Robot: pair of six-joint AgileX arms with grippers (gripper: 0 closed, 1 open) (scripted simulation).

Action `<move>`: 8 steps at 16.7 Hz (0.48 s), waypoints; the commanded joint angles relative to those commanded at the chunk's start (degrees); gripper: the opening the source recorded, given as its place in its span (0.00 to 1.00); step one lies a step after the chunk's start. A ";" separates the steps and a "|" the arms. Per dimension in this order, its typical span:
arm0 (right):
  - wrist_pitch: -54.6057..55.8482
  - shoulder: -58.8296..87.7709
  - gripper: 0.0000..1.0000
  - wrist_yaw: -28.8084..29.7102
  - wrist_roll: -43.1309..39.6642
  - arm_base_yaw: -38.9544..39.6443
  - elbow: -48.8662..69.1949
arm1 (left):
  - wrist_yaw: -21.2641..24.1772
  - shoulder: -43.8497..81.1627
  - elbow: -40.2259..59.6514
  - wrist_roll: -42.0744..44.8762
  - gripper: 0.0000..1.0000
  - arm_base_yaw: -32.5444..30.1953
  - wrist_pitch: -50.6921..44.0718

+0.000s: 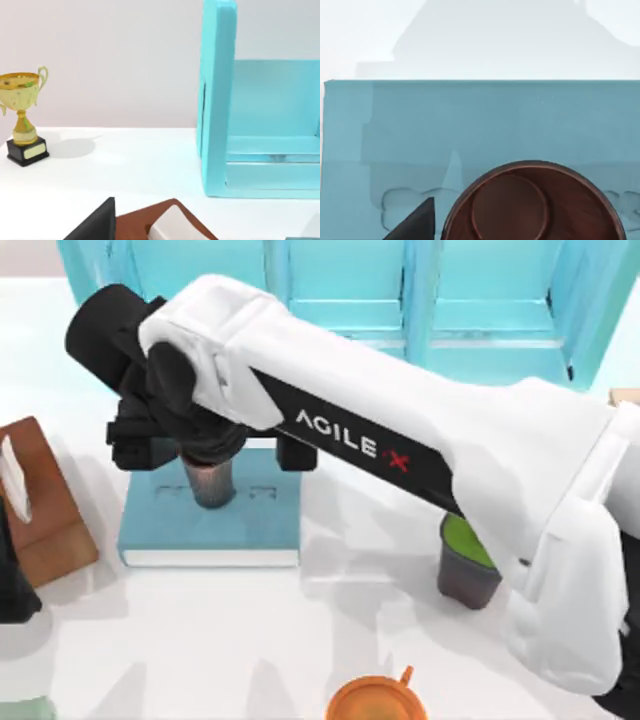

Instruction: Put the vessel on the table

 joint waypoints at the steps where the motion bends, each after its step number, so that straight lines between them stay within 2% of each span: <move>1: 1.73 -0.01 1.00 -0.09 -0.31 -0.30 -1.66 | 0.00 0.00 0.00 0.00 1.00 0.00 0.00; 7: 3.53 -0.07 1.00 -0.19 -0.65 -0.63 -3.38 | 0.00 0.00 0.00 0.00 1.00 0.00 0.00; 8: 3.53 -0.07 0.92 -0.19 -0.65 -0.63 -3.38 | 0.00 0.00 0.00 0.00 1.00 0.00 0.00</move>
